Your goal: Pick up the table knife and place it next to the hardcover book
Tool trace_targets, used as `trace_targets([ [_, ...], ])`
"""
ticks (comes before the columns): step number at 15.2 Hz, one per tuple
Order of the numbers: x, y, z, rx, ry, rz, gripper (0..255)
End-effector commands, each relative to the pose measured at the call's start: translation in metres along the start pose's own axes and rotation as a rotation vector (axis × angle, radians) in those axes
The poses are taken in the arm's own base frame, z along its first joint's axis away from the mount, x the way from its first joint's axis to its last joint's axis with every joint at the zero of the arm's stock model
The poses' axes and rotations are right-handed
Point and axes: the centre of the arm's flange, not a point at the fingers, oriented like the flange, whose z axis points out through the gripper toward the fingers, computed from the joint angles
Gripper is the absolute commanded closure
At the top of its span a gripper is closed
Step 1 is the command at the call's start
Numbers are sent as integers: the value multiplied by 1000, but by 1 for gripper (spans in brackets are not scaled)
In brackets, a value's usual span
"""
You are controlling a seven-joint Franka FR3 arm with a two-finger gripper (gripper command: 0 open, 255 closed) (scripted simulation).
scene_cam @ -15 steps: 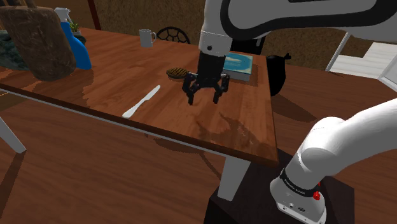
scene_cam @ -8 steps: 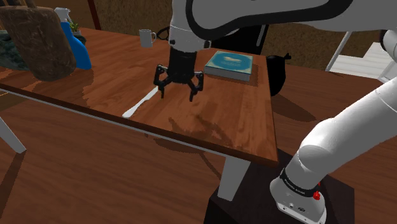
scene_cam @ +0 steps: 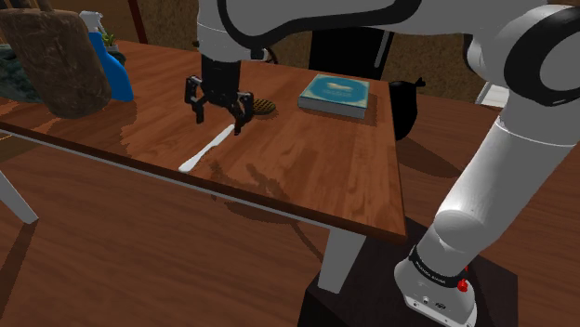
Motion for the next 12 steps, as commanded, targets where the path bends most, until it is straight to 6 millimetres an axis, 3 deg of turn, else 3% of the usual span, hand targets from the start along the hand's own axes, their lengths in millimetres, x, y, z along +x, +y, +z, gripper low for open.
trace_targets([
  [1, 4, -11, 8, 5, 11, 47, 0],
  [7, 4, -11, 39, 5, 11, 47, 0],
  [12, 4, -11, 42, 5, 11, 47, 0],
])
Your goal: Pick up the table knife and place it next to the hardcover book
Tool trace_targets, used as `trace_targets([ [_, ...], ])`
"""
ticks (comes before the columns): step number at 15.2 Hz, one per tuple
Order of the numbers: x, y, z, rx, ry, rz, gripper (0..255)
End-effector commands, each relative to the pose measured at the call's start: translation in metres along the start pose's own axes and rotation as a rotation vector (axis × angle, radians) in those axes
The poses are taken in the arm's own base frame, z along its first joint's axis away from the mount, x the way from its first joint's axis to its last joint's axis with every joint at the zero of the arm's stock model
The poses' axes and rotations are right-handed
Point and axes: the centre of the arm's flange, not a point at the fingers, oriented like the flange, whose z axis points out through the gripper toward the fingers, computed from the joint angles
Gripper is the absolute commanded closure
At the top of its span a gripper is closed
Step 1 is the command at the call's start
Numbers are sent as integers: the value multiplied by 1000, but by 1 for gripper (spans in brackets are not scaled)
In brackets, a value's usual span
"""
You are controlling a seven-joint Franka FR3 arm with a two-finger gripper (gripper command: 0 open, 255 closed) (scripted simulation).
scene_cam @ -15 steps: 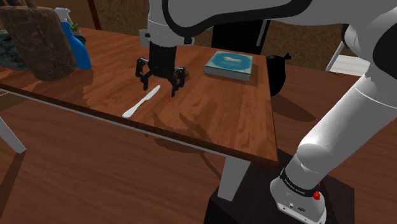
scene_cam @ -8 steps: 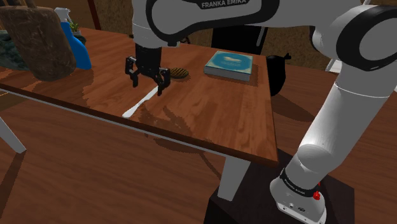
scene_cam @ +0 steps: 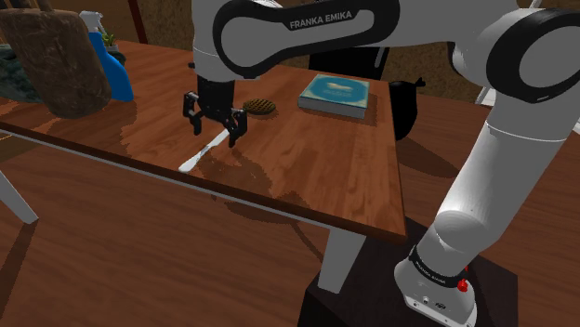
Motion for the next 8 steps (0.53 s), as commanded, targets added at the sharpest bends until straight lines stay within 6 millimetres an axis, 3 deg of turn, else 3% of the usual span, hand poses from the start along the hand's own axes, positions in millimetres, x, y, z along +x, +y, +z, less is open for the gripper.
trace_targets([
  [1, 0, 0, 0, 0, 0, 0, 0],
  [4, 0, 0, 0, 0, 0, 0, 0],
  [5, 0, 0, 0, 0, 0, 0, 255],
  [8, 0, 0, 0, 0, 0, 0, 255],
])
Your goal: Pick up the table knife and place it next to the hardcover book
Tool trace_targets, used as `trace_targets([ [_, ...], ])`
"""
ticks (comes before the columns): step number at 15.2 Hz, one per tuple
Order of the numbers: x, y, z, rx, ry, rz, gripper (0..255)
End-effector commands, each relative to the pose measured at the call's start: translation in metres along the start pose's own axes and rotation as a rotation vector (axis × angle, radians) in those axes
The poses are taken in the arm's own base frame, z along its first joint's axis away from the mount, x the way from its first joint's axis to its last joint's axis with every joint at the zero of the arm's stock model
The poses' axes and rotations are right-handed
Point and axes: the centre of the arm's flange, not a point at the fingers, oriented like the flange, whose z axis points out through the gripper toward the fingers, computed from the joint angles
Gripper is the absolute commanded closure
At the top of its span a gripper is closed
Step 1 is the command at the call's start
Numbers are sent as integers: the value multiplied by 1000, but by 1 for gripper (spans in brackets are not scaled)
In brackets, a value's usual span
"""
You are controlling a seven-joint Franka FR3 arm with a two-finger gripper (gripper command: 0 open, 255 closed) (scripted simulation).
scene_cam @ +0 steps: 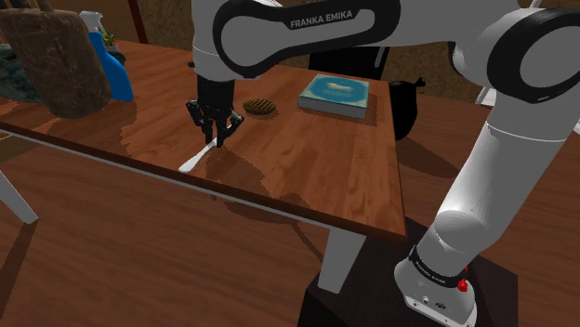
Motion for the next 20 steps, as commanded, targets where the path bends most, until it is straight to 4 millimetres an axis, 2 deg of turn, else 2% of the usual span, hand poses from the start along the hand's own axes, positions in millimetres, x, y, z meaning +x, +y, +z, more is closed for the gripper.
trace_targets([
  [1, 1, 0, 2, -2, -1, 1, 255],
  [6, 1, 0, 2, -2, -1, 1, 255],
  [20, 0, -12, -71, -2, -1, 1, 255],
])
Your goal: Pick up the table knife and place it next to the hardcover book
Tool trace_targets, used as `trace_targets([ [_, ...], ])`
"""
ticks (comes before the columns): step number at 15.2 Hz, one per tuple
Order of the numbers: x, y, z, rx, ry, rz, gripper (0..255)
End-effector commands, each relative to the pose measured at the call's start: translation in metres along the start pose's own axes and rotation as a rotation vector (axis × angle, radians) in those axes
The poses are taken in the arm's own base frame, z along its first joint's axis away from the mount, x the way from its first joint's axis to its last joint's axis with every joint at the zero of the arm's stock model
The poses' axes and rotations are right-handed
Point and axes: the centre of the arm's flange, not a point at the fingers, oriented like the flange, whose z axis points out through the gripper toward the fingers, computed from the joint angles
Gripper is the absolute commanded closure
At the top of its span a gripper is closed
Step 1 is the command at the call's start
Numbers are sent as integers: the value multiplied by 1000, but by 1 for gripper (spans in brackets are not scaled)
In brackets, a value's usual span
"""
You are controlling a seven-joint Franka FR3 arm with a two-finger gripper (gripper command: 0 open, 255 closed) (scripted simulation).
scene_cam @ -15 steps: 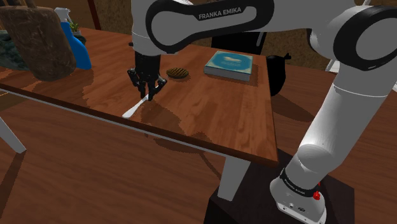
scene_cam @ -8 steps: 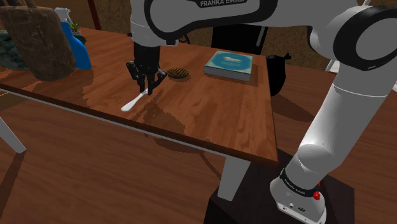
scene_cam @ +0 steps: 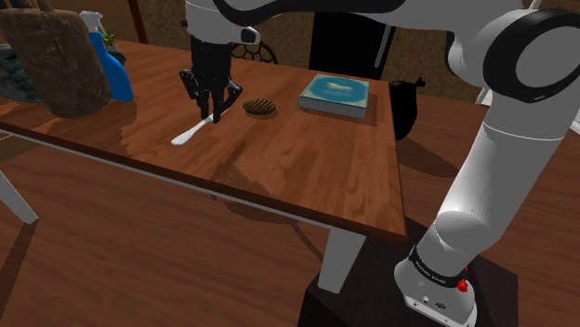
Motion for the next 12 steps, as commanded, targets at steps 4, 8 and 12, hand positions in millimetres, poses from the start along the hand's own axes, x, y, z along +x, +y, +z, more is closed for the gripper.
trace_targets([
  [4, 0, -4, -25, 0, 0, 0, 255],
  [8, 0, -7, -41, 0, 0, 0, 255],
  [12, 31, 36, -48, 0, 0, 0, 255],
])
